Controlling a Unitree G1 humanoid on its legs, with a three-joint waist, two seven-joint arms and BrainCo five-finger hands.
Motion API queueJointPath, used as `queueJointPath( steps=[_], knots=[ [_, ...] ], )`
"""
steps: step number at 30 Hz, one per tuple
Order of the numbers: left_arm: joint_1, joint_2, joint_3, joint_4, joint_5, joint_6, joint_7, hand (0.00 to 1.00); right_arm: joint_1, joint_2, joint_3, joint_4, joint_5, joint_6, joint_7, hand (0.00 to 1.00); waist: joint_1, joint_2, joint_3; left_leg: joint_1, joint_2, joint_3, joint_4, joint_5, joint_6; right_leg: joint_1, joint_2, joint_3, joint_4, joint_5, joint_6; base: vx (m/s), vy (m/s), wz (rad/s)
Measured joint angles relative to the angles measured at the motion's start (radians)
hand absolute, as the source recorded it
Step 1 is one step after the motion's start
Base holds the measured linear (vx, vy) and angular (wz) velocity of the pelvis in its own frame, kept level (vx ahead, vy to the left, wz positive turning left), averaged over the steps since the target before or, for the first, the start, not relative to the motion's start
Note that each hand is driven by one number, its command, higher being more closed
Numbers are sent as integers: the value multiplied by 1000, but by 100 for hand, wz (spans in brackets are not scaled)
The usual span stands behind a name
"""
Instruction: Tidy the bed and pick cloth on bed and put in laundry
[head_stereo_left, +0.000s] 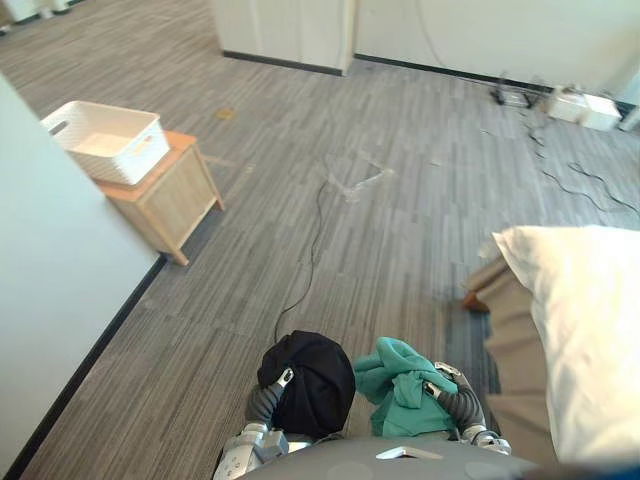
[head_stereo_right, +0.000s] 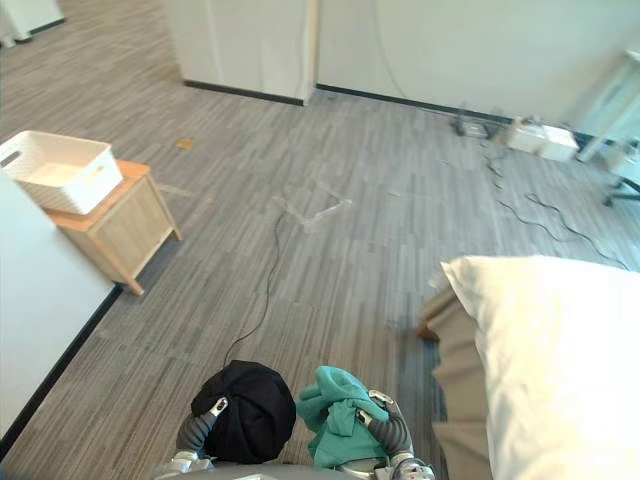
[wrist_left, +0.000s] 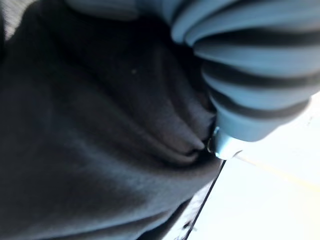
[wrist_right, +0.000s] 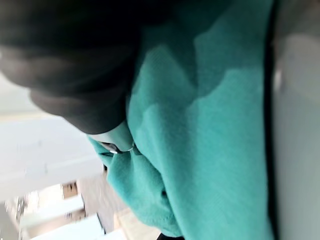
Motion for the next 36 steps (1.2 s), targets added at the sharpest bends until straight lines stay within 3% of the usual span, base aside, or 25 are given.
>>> queueJointPath(
  steps=[3, 4, 5, 6, 7, 8, 10, 11, 12, 13, 14, 16, 18, 19, 20, 23, 25, 26, 27, 29, 30, 31, 33, 34, 36],
  knots=[
    [24, -4, 15, -1, 1, -20, -22, 100, -1, 27, -1, -5, 12, 1, 1, 100, 19, 1, 13, 63, 26, 5, 22, -81, -32, -13, -2, 3, -120, 99, -7, 464, -129, 77],
    [39, -4, 31, -1, 0, -37, -24, 100, -9, 30, 18, -8, 20, 8, -2, 100, 24, -5, 17, 92, 45, 2, 64, -142, -50, -25, -1, -7, -57, 128, -48, 578, -205, 57],
    [43, -3, 34, -1, 0, -40, -25, 100, -11, 31, 25, -8, 20, 10, -3, 100, 25, -7, 17, 98, 48, 3, 73, -154, -58, -28, 1, -10, -39, 134, -57, 517, -208, 41],
    [59, 0, 41, -1, -1, -52, -25, 100, -23, 35, 44, -7, 20, 18, -6, 100, 25, -12, 14, 113, 63, 4, 109, -197, -88, -37, 15, -12, 22, 167, -107, 460, -229, 25],
    [57, -21, 44, 21, -2, -53, -25, 100, -28, 5, 46, -45, 20, 23, 2, 100, 21, 24, 11, 104, 110, 9, 155, -223, -96, -63, 39, -24, 102, 127, -154, 457, -235, 19],
    [57, -33, 45, 21, -2, -55, -25, 100, -38, -10, 45, -43, 22, 26, -2, 100, 20, 32, 7, 87, 130, 13, 190, -222, -98, -74, 51, -33, 132, 111, -163, 693, -370, -2],
    [47, -47, 63, 20, -5, -61, -33, 100, -102, -40, 30, 5, 36, 54, -22, 100, 17, 47, -3, -55, 200, 50, 496, -174, -102, -64, 116, -49, 155, 16, -203, 685, -380, -27],
    [43, -56, 66, 20, -5, -62, -42, 100, -121, -58, 31, 17, 45, 62, -23, 100, 16, 60, 3, -103, 217, 56, 601, -122, -102, -42, 142, -46, 131, -5, -209, 538, -288, -41],
    [34, -73, 72, 19, -4, -63, -61, 100, -154, -77, 33, 27, 57, 73, -21, 100, 24, 97, 21, -196, 263, 57, 810, -2, -105, 34, 201, -31, 49, -29, -221, 480, -206, -43],
    [33, -83, 71, 11, -1, -68, -78, 100, -173, -93, 30, 47, 68, 81, -20, 100, 22, 113, 34, -291, 280, 43, 973, -31, -92, 102, 241, -16, -16, -37, -237, 474, -175, -46],
    [33, -84, 71, 5, -1, -71, -85, 100, -185, -96, 28, 56, 69, 86, -19, 100, 29, 123, 36, -330, 266, 33, 1017, -43, -89, 133, 246, -3, -33, -43, -243, 454, -122, -61],
    [34, -83, 68, -23, -2, -81, -95, 100, -197, -106, 8, 62, 71, 90, 1, 100, 64, 110, 51, -419, 201, 18, 1010, -65, -97, 214, 244, 45, -87, -56, -245, 391, -90, -70],
    [40, -81, 55, -55, -4, -82, -93, 100, -194, -105, -12, 57, 72, 90, 39, 100, 68, 110, 51, -499, 133, 13, 808, -83, -105, 324, 244, 77, -170, -76, -235, 391, -88, -46],
    [40, -81, 52, -58, -5, -80, -92, 100, -193, -105, -14, 57, 72, 90, 45, 100, 63, 109, 52, -513, 123, 23, 733, -82, -105, 348, 244, 78, -185, -84, -232, 504, -65, -14],
    [39, -82, 44, -59, -14, -74, -91, 100, -186, -104, -25, 58, 72, 90, 55, 100, 59, 108, 52, -521, 116, 55, 556, -69, -112, 389, 243, 80, -197, -94, -206, 433, -28, -3],
    [34, -76, 23, -48, -54, -78, -85, 100, -137, -95, -43, 63, 66, 90, 55, 100, 48, 108, 52, -492, 109, 179, 142, 78, -113, 514, 241, 42, -232, -127, -158, 519, 36, -1],
    [21, -71, 6, -28, -75, -80, -86, 100, -97, -95, -45, 64, 65, 90, 51, 100, 47, 108, 52, -473, 110, 240, 44, 150, -98, 597, 239, 20, -245, -162, -99, 586, 114, 6],
    [13, -70, -3, -19, -85, -90, -86, 100, -80, -92, -42, 65, 65, 90, 42, 100, 50, 106, 50, -473, 115, 280, 43, 194, -65, 644, 234, 10, -242, -198, -60, 592, 148, 0],
    [-1, -65, -5, 0, -93, -96, -86, 100, -76, -81, -39, 81, 63, 90, 33, 100, 56, 79, 31, -479, 95, 312, 79, 263, 24, 668, 204, 8, -233, -227, -28, 621, 154, 8],
    [-17, -47, -11, 4, -90, -95, -85, 100, -77, -65, -43, 95, 51, 90, 17, 100, 48, 47, 5, -491, 56, 318, 113, 210, 110, 638, 151, -6, -149, -227, 1, 644, 162, 31],
    [-20, -43, -12, 4, -90, -90, -77, 100, -76, -61, -49, 104, 36, 90, 14, 100, 50, 40, -6, -496, 42, 313, 149, 162, 149, 586, 114, -11, -11, -206, 63, 754, 210, 55],
    [-18, -35, -18, -10, -85, -87, -65, 100, -77, -50, -50, 105, 30, 89, 12, 100, 54, 28, -7, -479, 21, 292, 176, 117, 164, 511, 74, -10, 202, -148, 104, 613, 175, 70],
    [-30, -13, -32, -11, -75, -85, -57, 100, -81, -39, -41, 104, 27, 85, 8, 100, 48, 17, -2, -409, -11, 230, 176, 50, 171, 365, -7, 3, 562, 58, 52, 584, 107, 85],
    [-34, -9, -36, -7, -54, -73, -30, 100, -77, -35, -36, 103, 27, 80, 8, 100, 47, 11, 2, -335, -26, 187, 159, 27, 170, 300, -40, 6, 706, 21, 36, 691, 75, 91],
    [-32, -2, -64, -3, -49, -50, 5, 100, -66, -26, -32, 89, 27, 75, 8, 100, 33, 15, 2, -224, -31, 114, 113, 26, 162, 222, -48, 9, 741, -52, 13, 549, 13, 105]
  ],
)
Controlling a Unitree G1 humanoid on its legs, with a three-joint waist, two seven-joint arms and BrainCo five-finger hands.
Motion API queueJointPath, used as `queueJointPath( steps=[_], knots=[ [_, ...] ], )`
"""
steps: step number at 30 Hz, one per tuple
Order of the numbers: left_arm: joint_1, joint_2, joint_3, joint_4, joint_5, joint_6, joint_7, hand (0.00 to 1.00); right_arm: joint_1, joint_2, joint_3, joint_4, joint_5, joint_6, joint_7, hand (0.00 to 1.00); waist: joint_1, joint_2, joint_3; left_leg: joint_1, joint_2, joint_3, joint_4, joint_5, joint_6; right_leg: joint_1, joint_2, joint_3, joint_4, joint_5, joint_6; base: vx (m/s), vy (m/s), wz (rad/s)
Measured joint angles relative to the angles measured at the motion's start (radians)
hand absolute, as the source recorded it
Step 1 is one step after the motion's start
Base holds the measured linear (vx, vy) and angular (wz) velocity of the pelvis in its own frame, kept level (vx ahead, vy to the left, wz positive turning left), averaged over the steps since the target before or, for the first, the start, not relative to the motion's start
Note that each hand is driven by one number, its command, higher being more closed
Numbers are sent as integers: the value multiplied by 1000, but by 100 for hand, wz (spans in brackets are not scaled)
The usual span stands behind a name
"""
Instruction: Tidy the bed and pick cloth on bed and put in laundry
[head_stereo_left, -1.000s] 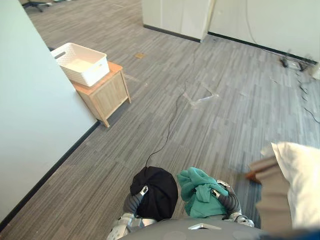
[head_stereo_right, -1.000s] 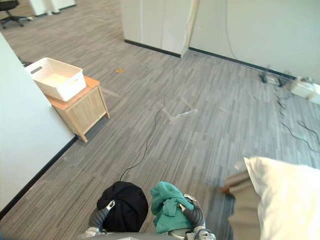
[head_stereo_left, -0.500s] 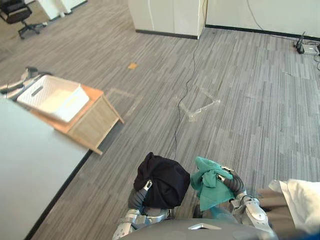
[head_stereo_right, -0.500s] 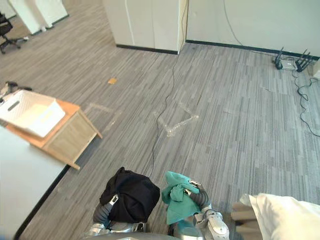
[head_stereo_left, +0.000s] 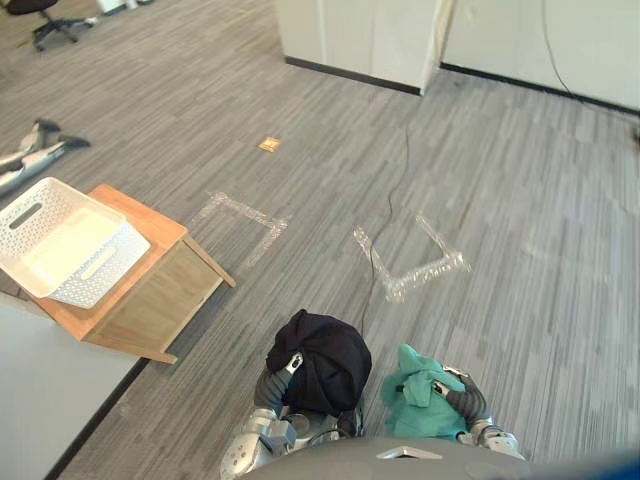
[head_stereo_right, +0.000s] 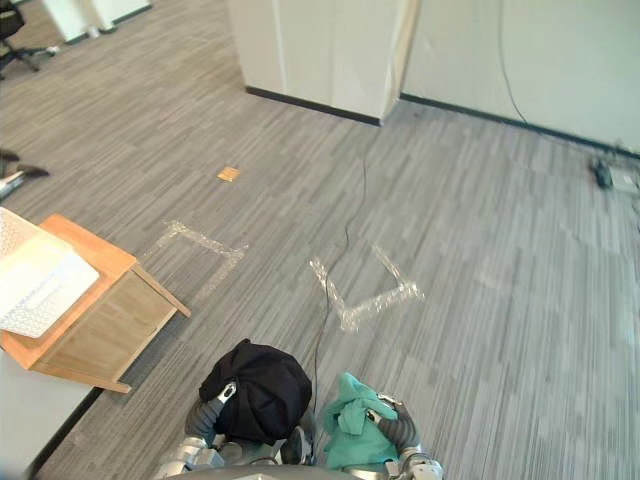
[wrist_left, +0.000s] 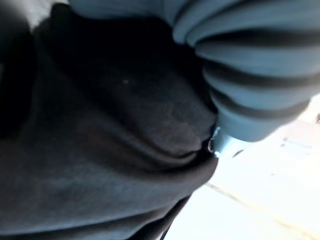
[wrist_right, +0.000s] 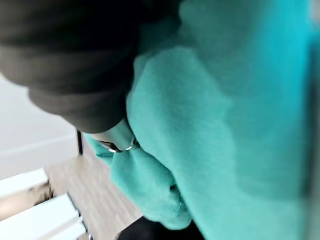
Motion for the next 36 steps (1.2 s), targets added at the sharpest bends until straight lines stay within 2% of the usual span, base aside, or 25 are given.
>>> queueJointPath(
  steps=[2, 3, 5, 7, 8, 9, 11, 12, 13, 14, 16, 17, 18, 20, 21, 22, 23, 26, 27, 28, 30, 32, 34, 35, 36],
  knots=[
    [-1, 12, -22, -1, 3, 15, 20, 100, 2, 7, 11, -27, 0, -11, -1, 100, -21, -4, -3, 74, -1, -65, -39, 16, -36, -94, -2, 11, -62, -57, 8, 446, -61, 115],
    [-9, 14, -26, 2, 6, 28, 22, 100, 1, 7, 18, -34, 0, -17, -3, 100, -31, -7, 4, 121, 0, -118, -52, 24, -57, -136, 3, 12, -152, -86, 11, 488, -115, 124],
    [-16, 15, -32, 11, 7, 46, 21, 100, 2, 7, 23, -33, 2, -24, -13, 100, -39, -4, 8, 174, 8, -205, -56, 14, -74, -171, 35, 31, -392, -83, 14, 457, -136, 127],
    [-31, 16, -35, 40, 28, 45, 14, 100, 1, 11, 23, -31, 16, -31, -21, 100, -38, -1, 10, 215, 20, -287, -59, -19, -98, -189, 75, 82, -680, 7, 22, 381, -163, 123],
    [-36, 21, -32, 43, 47, 35, 5, 100, -2, 14, 23, -26, 26, -30, -27, 100, -29, -10, 14, 239, 21, -324, -59, -38, -125, -195, 82, 122, -841, 91, 32, 541, -277, 120],
    [-36, 24, -27, 45, 49, 21, -12, 100, -3, 16, 22, -23, 42, -30, -28, 100, -14, -14, 18, 265, 26, -329, -56, -63, -154, -209, 76, 150, -911, 133, 30, 543, -291, 116],
    [-21, 29, -17, 52, 53, -9, -35, 100, -7, 21, 24, -18, 60, -31, -28, 100, -13, -18, 22, 304, 50, -328, -26, -141, -187, -210, 72, 147, -915, 158, 6, 498, -300, 119],
    [-14, 27, -4, 63, 71, -25, -41, 100, -16, 17, 27, -7, 60, -30, -28, 100, -9, -21, 24, 334, 76, -332, 11, -208, -199, -207, 75, 147, -849, 230, -35, 458, -311, 104],
    [-12, 26, -1, 78, 74, -28, -45, 100, -22, 15, 26, -4, 64, -31, -29, 100, -5, -13, 20, 341, 97, -333, 24, -232, -210, -220, 86, 143, -798, 236, -45, 467, -347, 60],
    [-1, 15, 1, 107, 79, -28, -47, 100, -38, -4, 23, -1, 75, -35, -26, 100, -6, 38, 10, 345, 148, -323, 54, -247, -224, -245, 115, 117, -697, 158, -65, 494, -363, 30],
    [8, 5, 6, 116, 82, -39, -57, 100, -70, -24, 21, 4, 90, -34, -36, 100, -15, 44, 3, 292, 185, -299, 168, -246, -223, -268, 133, 85, -604, 75, -80, 459, -338, 18],
    [8, 8, 13, 117, 81, -42, -66, 100, -82, -28, 22, 4, 91, -30, -39, 100, -15, 55, -1, 237, 195, -277, 272, -235, -224, -273, 148, 68, -589, 46, -81, 433, -376, 6],
    [6, -1, 19, 116, 76, -51, -73, 100, -97, -33, 22, 7, 91, -25, -40, 100, -17, 72, 2, 145, 219, -250, 456, -168, -251, -258, 176, 52, -599, 18, -84, 452, -414, 2],
    [11, -28, 36, 110, 72, -74, -94, 100, -125, -68, 27, 6, 87, 0, -38, 100, -8, 117, 31, 2, 284, -183, 737, 182, -288, -128, 252, 40, -729, 10, -93, 372, -286, -14],
    [14, -34, 41, 109, 71, -76, -98, 100, -126, -69, 31, 6, 86, 6, -38, 100, -1, 115, 35, -12, 291, -179, 770, 227, -294, -107, 258, 42, -755, 11, -96, 350, -136, -26],
    [25, -37, 48, 67, 71, -77, -113, 100, -135, -70, 23, -2, 79, 32, -37, 100, 13, 122, 38, -154, 282, -147, 978, 134, -275, -17, 268, 42, -833, 12, -103, 408, -164, -17],
    [33, -37, 47, 43, 69, -77, -114, 100, -138, -73, 19, -6, 78, 46, -37, 100, 14, 119, 40, -209, 273, -126, 1004, 89, -269, 20, 268, 43, -869, 11, -104, 330, -154, -19],
    [63, -35, 40, -14, 60, -76, -116, 100, -143, -76, 10, -23, 77, 86, -31, 100, 25, 110, 44, -281, 249, -20, 756, -12, -270, 124, 267, 30, -965, 13, -99, 322, -119, -15],
    [62, -35, 39, -20, 42, -70, -117, 100, -139, -76, 0, -34, 76, 99, -30, 100, 23, 105, 47, -272, 229, 18, 521, -28, -266, 161, 263, 16, -991, 16, -86, 394, -67, 12],
    [62, -36, 39, -21, 34, -69, -116, 100, -136, -74, -7, -34, 74, 104, -28, 100, 17, 98, 51, -226, 203, 59, 239, -2, -275, 194, 258, -2, -1002, 10, -63, 406, -52, 20],
    [62, -37, 34, -21, 32, -68, -112, 100, -117, -76, -15, -32, 55, 102, -25, 100, 15, 94, 50, -173, 172, 106, -82, 102, -264, 253, 260, -27, -1031, -8, -33, 466, 2, 27],
    [56, -35, 15, -20, 12, -68, -109, 100, -101, -78, -15, -24, 40, 96, -15, 100, 13, 92, 50, -180, 177, 174, -148, 155, -252, 306, 259, -63, -1053, -33, 4, 538, 65, 30],
    [43, -34, -4, -13, -2, -67, -98, 100, -87, -76, -6, 2, 37, 85, -10, 100, 14, 78, 41, -188, 177, 256, -115, 207, -203, 354, 236, -100, -1059, -74, 46, 438, 90, 40],
    [31, -36, -15, -4, -6, -60, -87, 100, -84, -73, 3, 14, 26, 85, -13, 100, 14, 59, 29, -190, 156, 286, -99, 239, -162, 368, 208, -113, -1042, -95, 79, 493, 121, 50],
    [21, -35, -26, -8, -1, -48, -72, 100, -87, -69, 4, 26, 7, 85, -17, 100, 20, 44, 17, -190, 129, 294, -92, 216, -105, 342, 166, -129, -963, -113, 119, 490, 132, 47]
  ],
)
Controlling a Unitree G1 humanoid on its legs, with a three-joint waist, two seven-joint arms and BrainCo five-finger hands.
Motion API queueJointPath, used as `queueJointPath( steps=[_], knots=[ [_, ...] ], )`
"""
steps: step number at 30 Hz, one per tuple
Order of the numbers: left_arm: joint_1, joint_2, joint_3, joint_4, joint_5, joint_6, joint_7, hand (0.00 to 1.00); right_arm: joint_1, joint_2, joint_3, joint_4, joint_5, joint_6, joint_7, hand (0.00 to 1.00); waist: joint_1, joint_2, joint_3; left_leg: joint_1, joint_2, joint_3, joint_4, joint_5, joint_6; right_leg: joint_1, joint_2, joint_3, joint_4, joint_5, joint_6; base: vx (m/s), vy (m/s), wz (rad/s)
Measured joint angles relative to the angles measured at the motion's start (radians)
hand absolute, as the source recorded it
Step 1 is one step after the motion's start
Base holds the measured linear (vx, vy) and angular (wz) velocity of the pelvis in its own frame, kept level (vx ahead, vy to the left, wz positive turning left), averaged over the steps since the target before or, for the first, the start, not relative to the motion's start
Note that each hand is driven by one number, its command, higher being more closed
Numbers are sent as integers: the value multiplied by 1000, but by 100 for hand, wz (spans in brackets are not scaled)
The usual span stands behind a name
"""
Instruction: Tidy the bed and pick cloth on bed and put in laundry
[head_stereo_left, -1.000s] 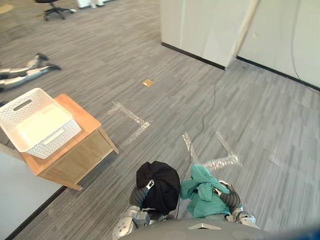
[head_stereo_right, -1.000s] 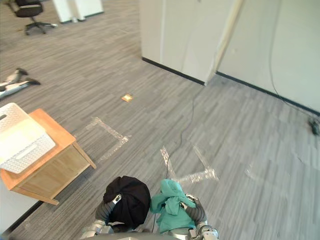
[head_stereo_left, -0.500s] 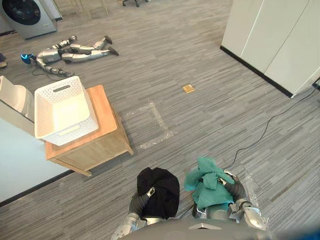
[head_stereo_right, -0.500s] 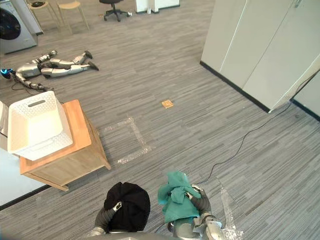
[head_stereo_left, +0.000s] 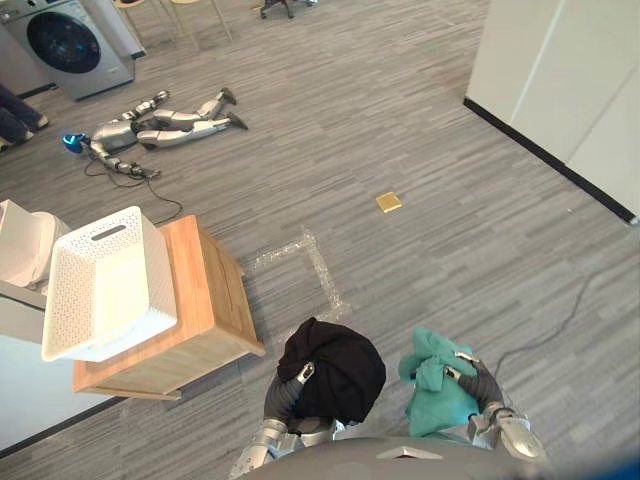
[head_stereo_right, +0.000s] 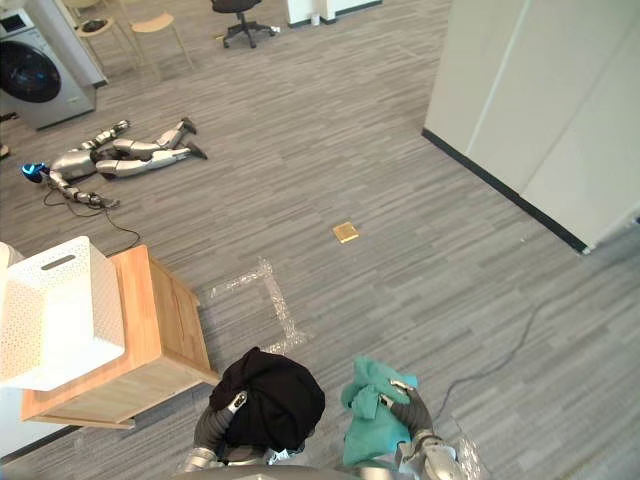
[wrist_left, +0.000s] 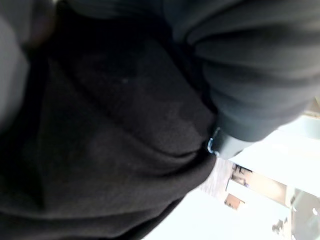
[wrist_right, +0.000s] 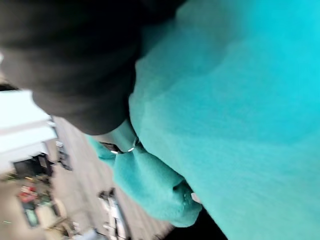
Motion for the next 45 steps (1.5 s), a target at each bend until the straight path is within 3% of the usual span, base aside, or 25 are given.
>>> queueJointPath(
  steps=[1, 2, 3, 5, 7, 10, 13, 14, 16, 17, 19, 20, 21, 22, 25, 26, 27, 29, 31, 34, 35, 36, 38, 40, 45],
  knots=[
    [-1, 0, 2, -3, -1, 3, 9, 100, 1, 2, 2, 7, -12, 0, -3, 100, 3, -4, -4, 1, -11, -2, 3, -10, 22, -23, -21, -2, 62, -4, 20, 490, 164, 49],
    [-3, 3, 6, -8, -2, 11, 29, 100, -4, 4, 1, 7, -28, 0, -14, 100, 7, -8, -7, 14, -30, -23, 24, -39, 51, -81, -75, -4, 248, -1, 22, 519, 181, 71],
    [-3, 17, 6, -28, 0, 22, 41, 100, -4, 14, 1, 3, -33, -1, -26, 100, 8, -19, -4, 37, -52, -55, 48, -78, 62, -157, -143, 1, 503, 48, 7, 534, 168, 86],
    [-14, 31, 9, -40, 8, 47, 63, 100, -2, 24, 23, 2, -40, -3, -39, 100, 6, -38, 5, 106, -72, -124, 68, -143, 69, -278, -218, 34, 846, 151, -66, 538, 94, 102],
    [-6, 49, 7, -36, 10, 85, 114, 100, 9, 34, 38, -13, -42, -7, -44, 100, -6, -42, 4, 210, -65, -212, 55, -187, 63, -357, -221, 59, 955, 119, -112, 572, 23, 120],
    [-13, 69, 8, -37, 9, 91, 159, 100, 38, 38, 60, -78, -41, -33, -42, 100, -9, -63, -7, 293, -61, -313, 7, -203, 51, -485, -207, 79, 855, 64, -112, 479, -84, 111],
    [-31, 81, 9, -24, 9, 104, 167, 100, 47, 40, 60, -75, -41, -39, -40, 100, -46, -66, -4, 360, -39, -471, -6, -219, 26, -557, -130, 145, 513, 63, -105, 460, -181, 143],
    [-32, 81, 9, -19, 9, 104, 167, 100, 52, 43, 60, -75, -38, -42, -38, 100, -51, -66, -4, 368, -36, -498, -6, -224, 18, -560, -116, 175, 437, 80, -108, 333, -181, 133],
    [-45, 74, 17, 42, 19, 88, 166, 100, 62, 54, 42, -72, -36, -67, -9, 100, -53, -66, -4, 405, -25, -580, -1, -262, -14, -551, -80, 289, 138, 214, -98, 440, -275, 132],
    [-45, 74, 27, 52, 31, 79, 164, 100, 64, 57, 39, -71, -36, -76, 0, 100, -52, -67, -5, 414, -21, -595, 2, -279, -23, -542, -74, 316, 75, 244, -93, 433, -329, 107],
    [-25, 86, 65, 66, 49, 42, 157, 100, 80, 75, 33, -60, -34, -105, 31, 100, -33, -97, -17, 436, -11, -632, 64, -392, -61, -535, -68, 389, 6, 317, -80, 416, -424, 89],
    [-25, 82, 72, 77, 49, 39, 158, 100, 79, 76, 33, -51, -32, -106, 33, 100, -31, -85, -14, 440, 5, -636, 84, -413, -83, -530, -58, 382, 37, 338, -82, 405, -498, 92],
    [-20, 71, 72, 90, 49, 33, 156, 100, 78, 77, 33, -50, -14, -112, 35, 100, -32, -59, -13, 441, 46, -619, 109, -437, -115, -527, -33, 364, 99, 334, -101, 412, -471, 95],
    [-17, 60, 70, 94, 49, 27, 151, 100, 74, 64, 33, -59, 10, -129, 43, 100, -36, -27, -12, 459, 82, -619, 106, -446, -129, -529, -15, 334, 173, 296, -153, 369, -367, 88],
    [-14, 37, 95, 125, 43, 17, 149, 100, 41, 43, 40, -53, 28, -130, 44, 100, -25, -6, -16, 449, 107, -617, 180, -430, -153, -535, -10, 296, 281, 197, -177, 305, -297, 44],
    [-1, 26, 109, 126, 36, 17, 137, 100, 35, 40, 40, -61, 33, -129, 46, 100, -25, -5, -15, 378, 107, -600, 335, -409, -162, -508, -12, 269, 275, 176, -181, 217, -281, 56],
    [8, 16, 121, 116, 38, 13, 123, 100, 41, 36, 40, -77, 33, -124, 52, 100, -31, 6, -7, 284, 138, -535, 523, -344, -205, -453, -8, 231, 234, 173, -186, 200, -259, 67],
    [23, 10, 131, 68, 49, 12, 110, 100, 57, 30, 39, -101, 32, -95, 66, 100, -32, 13, 12, 180, 224, -395, 737, -248, -194, -353, 4, 167, 165, 166, -198, 202, -179, 92],
    [27, 7, 130, 40, 45, 18, 104, 100, 78, 17, 25, -113, 31, -72, 75, 100, -30, 19, 15, 109, 251, -303, 805, -291, -179, -289, -3, 121, 120, 157, -208, 202, -141, 88],
    [55, 7, 144, 5, 24, 18, 91, 100, 90, -3, 16, -125, 30, -71, 111, 100, -23, 22, 17, 70, 241, -127, 563, -306, -189, -207, -18, 39, 47, 163, -191, 201, -32, 64],
    [57, 10, 145, 0, 15, 18, 90, 100, 115, -4, 16, -142, 30, -75, 130, 100, -30, 23, 13, 88, 238, -27, 427, -276, -155, -187, -20, 0, 36, 161, -178, 230, 41, 88],
    [55, 12, 145, -2, 13, 18, 93, 100, 124, 4, 17, -146, 28, -80, 140, 100, -36, 9, 5, 110, 214, 9, 343, -275, -153, -175, -35, -30, 25, 166, -161, 274, 50, 107],
    [34, 10, 144, -2, 13, 18, 118, 100, 127, 10, 27, -148, -1, -117, 166, 100, -30, -18, -1, 120, 153, 53, 192, -228, -96, -176, -55, -97, -23, 193, -147, 200, 46, 89],
    [31, 13, 132, -1, 15, 17, 160, 100, 122, 6, 30, -148, -16, -154, 163, 100, -29, -35, 13, 121, 113, 87, 132, -181, -96, -159, -81, -153, -40, 200, -142, 160, 60, 87],
    [32, 30, 110, -11, 22, -1, 207, 100, 60, -17, 108, -151, -16, -169, 110, 100, -12, -38, 10, 151, 85, 118, 84, -162, -88, -113, -103, -196, -13, 186, -134, 86, 46, 56]
  ],
)
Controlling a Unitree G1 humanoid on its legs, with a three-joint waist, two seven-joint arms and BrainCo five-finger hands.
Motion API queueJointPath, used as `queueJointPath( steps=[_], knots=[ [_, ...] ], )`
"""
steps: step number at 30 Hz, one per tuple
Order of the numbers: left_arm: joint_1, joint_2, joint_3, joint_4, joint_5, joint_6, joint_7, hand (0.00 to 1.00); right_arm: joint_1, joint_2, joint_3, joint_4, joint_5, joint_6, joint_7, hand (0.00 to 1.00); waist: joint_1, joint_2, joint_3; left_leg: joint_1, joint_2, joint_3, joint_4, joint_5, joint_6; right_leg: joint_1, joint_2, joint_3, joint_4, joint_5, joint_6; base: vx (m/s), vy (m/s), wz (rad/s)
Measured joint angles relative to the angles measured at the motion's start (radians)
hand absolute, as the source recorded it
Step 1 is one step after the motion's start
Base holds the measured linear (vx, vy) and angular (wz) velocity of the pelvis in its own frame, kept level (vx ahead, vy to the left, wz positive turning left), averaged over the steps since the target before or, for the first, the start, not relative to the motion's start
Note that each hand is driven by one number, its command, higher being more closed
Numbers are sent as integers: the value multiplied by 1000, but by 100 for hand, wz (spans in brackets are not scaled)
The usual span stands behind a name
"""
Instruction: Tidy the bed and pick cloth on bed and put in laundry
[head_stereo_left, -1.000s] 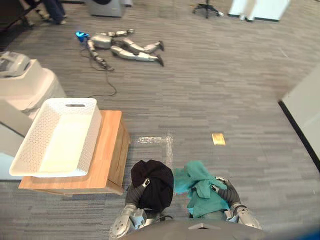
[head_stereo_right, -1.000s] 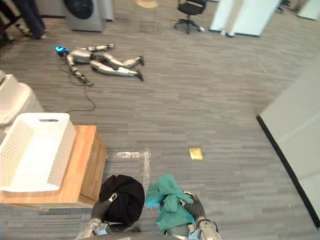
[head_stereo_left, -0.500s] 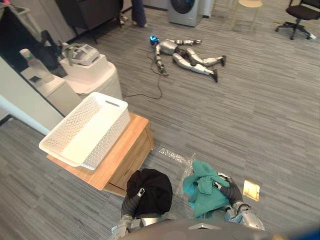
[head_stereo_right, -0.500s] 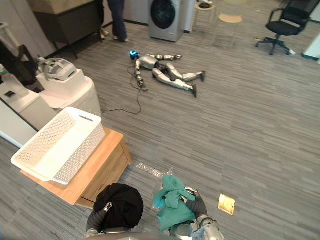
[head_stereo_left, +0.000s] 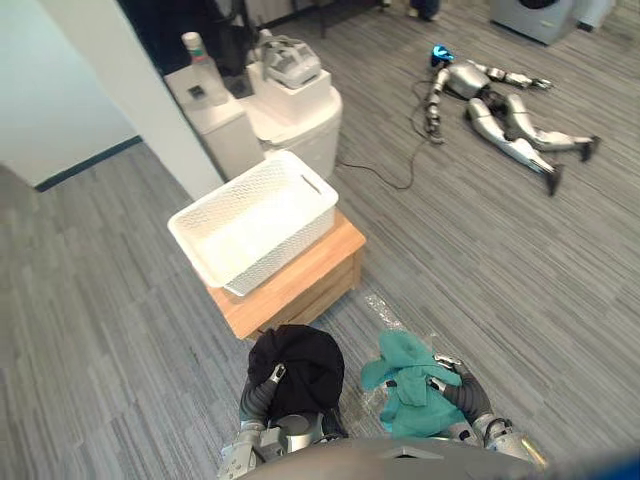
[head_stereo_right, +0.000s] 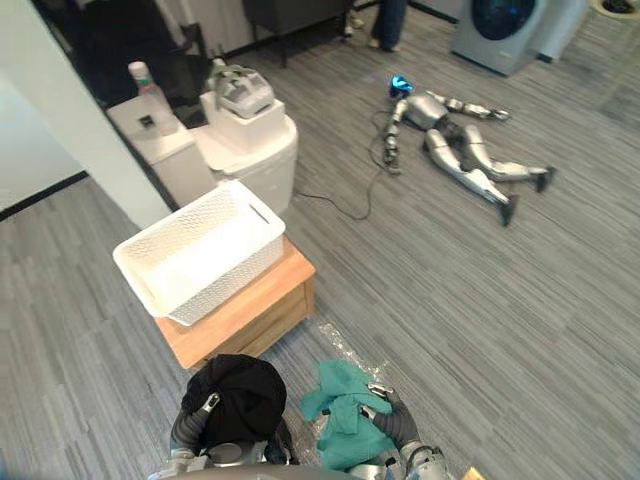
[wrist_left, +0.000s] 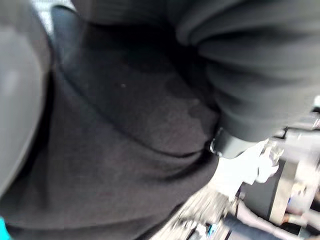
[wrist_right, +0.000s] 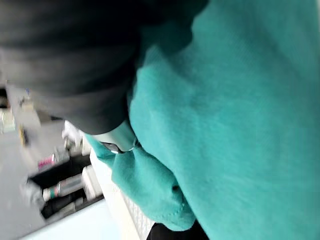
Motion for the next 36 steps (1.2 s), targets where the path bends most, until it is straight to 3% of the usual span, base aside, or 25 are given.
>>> queueJointPath(
  steps=[2, 3, 4, 5, 6, 7, 8, 9, 11, 13, 14, 16, 18, 20, 21, 23, 24, 25, 26, 27, 29, 31, 34, 36],
  knots=[
    [6, 9, -4, -43, 26, 1, 18, 100, -28, 3, 34, -8, 0, 13, -33, 100, 13, -17, 1, 8, -24, -5, -14, -1, 4, -11, -38, -2, 67, -51, 26, 28, 20, 32],
    [9, 7, -7, -76, 30, 5, 19, 100, -32, 3, 49, -21, 0, 28, -53, 100, 13, -27, 8, 18, -34, -15, -16, -27, 20, -17, -68, -5, 148, -85, 49, 13, 54, 72],
    [7, 8, -8, -101, 58, 21, 19, 100, -30, -1, 63, -31, 0, 47, -80, 100, -1, -19, 15, 40, -44, -45, -19, -65, 43, -48, -119, 18, 321, -110, 57, 5, 74, 79],
    [7, 11, -9, -110, 69, 26, 19, 100, -26, -8, 68, -36, 0, 58, -93, 100, 0, -22, 13, 52, -58, -59, -27, -71, 49, -89, -159, 53, 442, -111, 48, 2, 106, 71],
    [16, 18, -7, -143, 85, 39, 22, 100, -22, -10, 80, -47, -1, 67, -113, 100, 6, -40, 12, 81, -96, -80, -60, -71, 51, -192, -231, 154, 671, -60, -19, -2, 91, 43],
    [18, 26, -9, -152, 91, 40, 26, 100, -20, -5, 85, -47, -4, 70, -122, 100, 1, -52, 14, 93, -110, -98, -74, -68, 53, -238, -244, 215, 757, -19, -31, 25, 89, 74],
    [19, 38, -18, -164, 96, 46, 38, 100, -22, 19, 85, -47, -22, 78, -133, 100, -17, -50, 13, 104, -125, -147, -94, -65, 60, -316, -219, 320, 859, -40, -6, 90, 56, 104],
    [18, 54, -17, -168, 96, 50, 41, 100, -16, 31, 93, -47, -39, 84, -142, 100, -32, -62, 15, 112, -125, -192, -110, -60, 69, -363, -174, 379, 886, -82, -4, 151, 30, 112],
    [9, 64, -17, -168, 94, 71, 42, 100, -5, 39, 97, -46, -67, 89, -157, 100, -44, -67, 17, 127, -125, -253, -125, -52, 71, -401, -128, 392, 839, -132, -3, 188, -13, 105],
    [3, 66, -15, -167, 93, 95, 38, 100, -4, 46, 96, -42, -70, 92, -172, 100, -46, -61, 16, 136, -118, -314, -124, -38, 58, -404, -77, 403, 683, -154, -4, 218, -52, 99],
    [-9, 68, -11, -166, 94, 112, 30, 100, -7, 54, 96, -36, -69, 92, -181, 100, -50, -56, 14, 138, -107, -361, -124, -40, 52, -391, -26, 435, 524, -150, 2, 243, -110, 118],
    [-25, 68, 1, -165, 96, 129, 13, 100, -13, 59, 96, -31, -65, 92, -192, 100, -49, -49, 16, 143, -89, -433, -124, -36, 42, -391, 37, 499, 343, -123, 1, 295, -158, 126],
    [-31, 68, 4, -164, 108, 131, -12, 100, -15, 58, 92, -21, -48, 92, -200, 100, -49, -34, 23, 158, -55, -510, -124, -42, 14, -403, 88, 557, 205, -37, 5, 324, -230, 110],
    [-6, 74, 6, -164, 117, 126, -19, 100, -16, 61, 91, -20, -27, 88, -199, 100, -40, -49, 18, 173, -51, -520, -121, -64, -24, -398, 81, 577, 115, 42, 23, 300, -307, 65],
    [16, 100, 6, -166, 132, 122, -32, 100, -7, 73, 91, -21, -19, 82, -197, 100, -42, -87, -1, 179, -64, -490, -120, -96, -56, -388, 40, 574, 96, 114, 18, 337, -445, 56],
    [11, 75, -1, -138, 144, 122, -52, 100, -17, 56, 86, -10, -11, 74, -199, 100, -52, -34, 0, 195, 31, -367, -100, -116, -101, -369, 77, 516, 132, 106, -18, 257, -369, 52],
    [12, 62, -6, -138, 146, 117, -56, 100, -21, 44, 86, -9, -10, 73, -199, 100, -51, -20, 3, 199, 50, -357, -106, -114, -109, -367, 88, 500, 136, 88, -24, 215, -272, 30],
    [11, 35, -9, -138, 158, 114, -57, 100, -27, 34, 84, -6, -8, 73, -201, 100, -53, 18, -5, 203, 82, -353, -121, -109, -124, -361, 113, 479, 137, 68, -38, 208, -239, 19],
    [10, 26, -10, -138, 164, 112, -57, 100, -27, 32, 83, -10, -8, 73, -201, 100, -58, 29, -12, 204, 93, -352, -132, -104, -131, -361, 122, 471, 138, 58, -40, 190, -181, 28],
    [8, 14, -12, -138, 167, 111, -57, 100, -30, 28, 84, -15, -8, 73, -200, 100, -69, 47, -22, 213, 112, -348, -149, -100, -137, -361, 138, 465, 149, 37, -46, 179, -139, 21],
    [7, 8, -16, -138, 173, 108, -57, 100, -33, 28, 85, -16, -8, 74, -194, 100, -79, 58, -31, 213, 132, -322, -132, -98, -139, -354, 149, 449, 157, 1, -52, 172, -97, 20],
    [3, 12, -17, -135, 176, 104, -58, 100, -30, 31, 89, -11, -9, 80, -188, 100, -77, 39, -30, 143, 145, -277, 69, -94, -138, -306, 138, 444, 119, -9, -51, 133, -71, 12],
    [16, 10, -18, -135, 181, 101, -61, 100, -18, 23, 105, -9, -10, 80, -180, 100, -73, 35, -29, 37, 186, -244, 350, -65, -121, -221, 140, 448, 45, -5, -55, 136, -67, -4],
    [33, 4, -25, -136, 181, 98, -97, 100, -24, 8, 102, 1, -9, 83, -172, 100, -63, 52, -37, 25, 152, -242, 300, -149, -105, -193, 133, 500, 19, 8, -72, 186, 69, -44]
  ],
)
